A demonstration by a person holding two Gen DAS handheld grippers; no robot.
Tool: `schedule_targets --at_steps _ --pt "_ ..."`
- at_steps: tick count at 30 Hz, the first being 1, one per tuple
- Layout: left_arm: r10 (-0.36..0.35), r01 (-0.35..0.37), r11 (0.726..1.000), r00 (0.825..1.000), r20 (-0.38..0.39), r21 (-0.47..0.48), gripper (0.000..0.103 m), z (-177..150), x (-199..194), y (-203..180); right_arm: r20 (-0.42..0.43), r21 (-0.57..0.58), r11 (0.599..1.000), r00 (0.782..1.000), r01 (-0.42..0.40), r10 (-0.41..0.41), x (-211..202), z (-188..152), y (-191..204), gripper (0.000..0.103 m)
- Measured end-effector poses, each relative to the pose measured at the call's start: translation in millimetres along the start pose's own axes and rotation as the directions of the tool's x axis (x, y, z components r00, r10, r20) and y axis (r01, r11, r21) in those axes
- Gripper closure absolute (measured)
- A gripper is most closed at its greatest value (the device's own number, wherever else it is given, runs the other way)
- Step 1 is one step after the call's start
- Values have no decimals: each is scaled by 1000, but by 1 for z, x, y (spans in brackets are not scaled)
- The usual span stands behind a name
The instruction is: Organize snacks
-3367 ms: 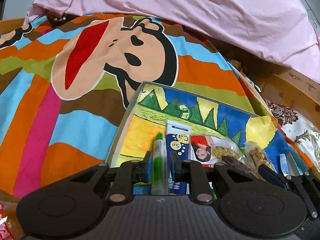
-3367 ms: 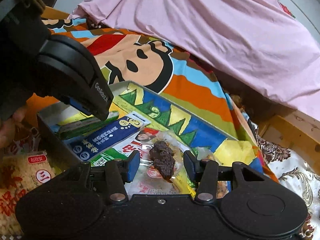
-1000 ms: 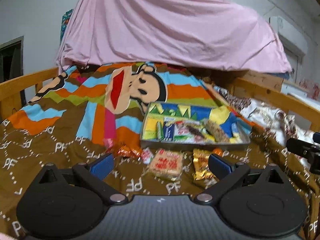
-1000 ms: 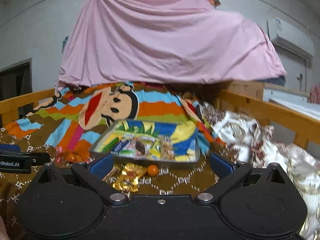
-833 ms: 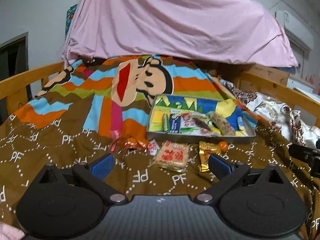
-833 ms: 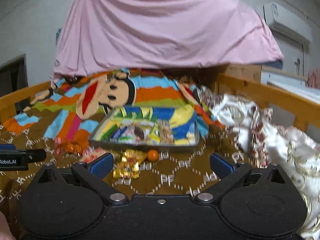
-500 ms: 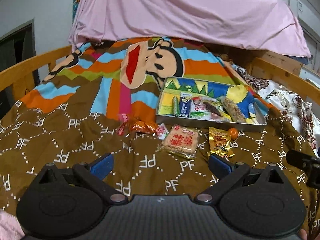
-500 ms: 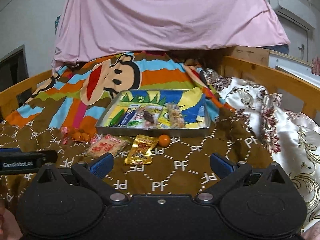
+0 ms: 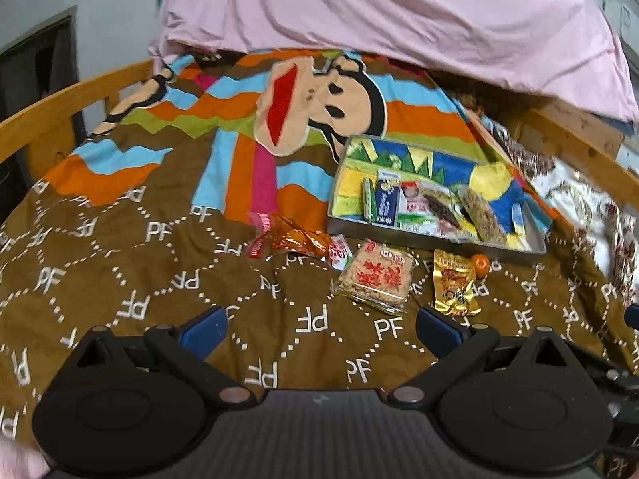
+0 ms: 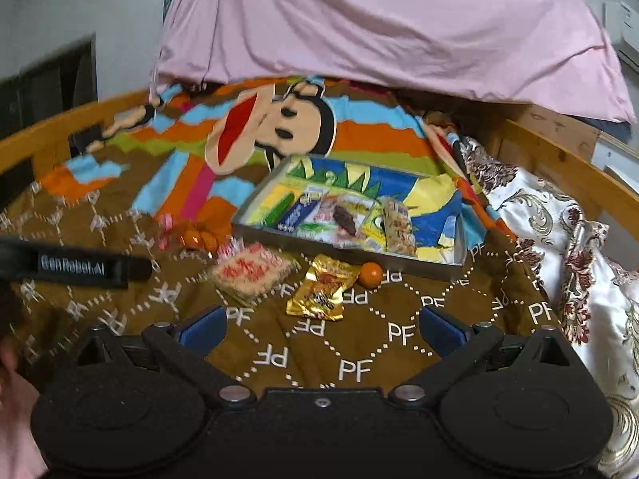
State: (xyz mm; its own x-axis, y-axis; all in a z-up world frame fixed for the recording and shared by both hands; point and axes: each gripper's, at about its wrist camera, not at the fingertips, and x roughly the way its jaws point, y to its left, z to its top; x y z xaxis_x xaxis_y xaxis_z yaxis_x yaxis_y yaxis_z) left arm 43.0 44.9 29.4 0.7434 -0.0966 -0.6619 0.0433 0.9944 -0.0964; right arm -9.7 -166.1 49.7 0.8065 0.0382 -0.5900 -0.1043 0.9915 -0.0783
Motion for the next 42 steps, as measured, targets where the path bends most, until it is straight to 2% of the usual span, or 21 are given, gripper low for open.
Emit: schedule_targets --at_steps 6,11,14,18,20,24,26,30,34,37,42 --pt "-4 9 994 999 -52 107 1 11 40 -5 -50 -38 999 999 -10 8 41 -4 -1 1" --pt "-44 60 991 990 -132 119 1 17 71 -9 -101 -33 998 993 -58 54 66 1 3 1" --pt "-55 77 986 988 -144 151 1 20 84 -14 -95 -108 992 994 -70 60 76 5 9 1" --pt "-53 80 967 992 -119 241 1 23 99 -20 -61 -248 968 998 -30 15 94 2 11 1" --pt "-51 79 960 993 -109 269 1 22 107 -21 -56 -267 964 998 -8 -8 103 -2 7 1" --pt "-74 110 967 985 -159 228 1 19 124 -15 -51 -267 964 999 -18 4 117 -10 -4 1" --pt "-102 134 973 980 -170 189 1 18 131 -11 -26 -300 954 999 13 -22 123 -13 -8 1" --pt "-171 190 973 975 -143 134 1 20 136 -12 -4 -350 934 997 67 -73 140 -12 -16 1" --pt "-224 240 951 970 -100 197 1 18 139 -27 -9 -368 925 995 89 -99 160 -4 -30 1" --pt "-250 264 929 965 -84 259 1 13 141 -42 -31 -356 932 996 68 -84 172 0 -45 1" --pt "-328 331 877 942 -69 349 1 1 141 -63 -89 -202 979 996 -12 -6 187 12 -72 5"
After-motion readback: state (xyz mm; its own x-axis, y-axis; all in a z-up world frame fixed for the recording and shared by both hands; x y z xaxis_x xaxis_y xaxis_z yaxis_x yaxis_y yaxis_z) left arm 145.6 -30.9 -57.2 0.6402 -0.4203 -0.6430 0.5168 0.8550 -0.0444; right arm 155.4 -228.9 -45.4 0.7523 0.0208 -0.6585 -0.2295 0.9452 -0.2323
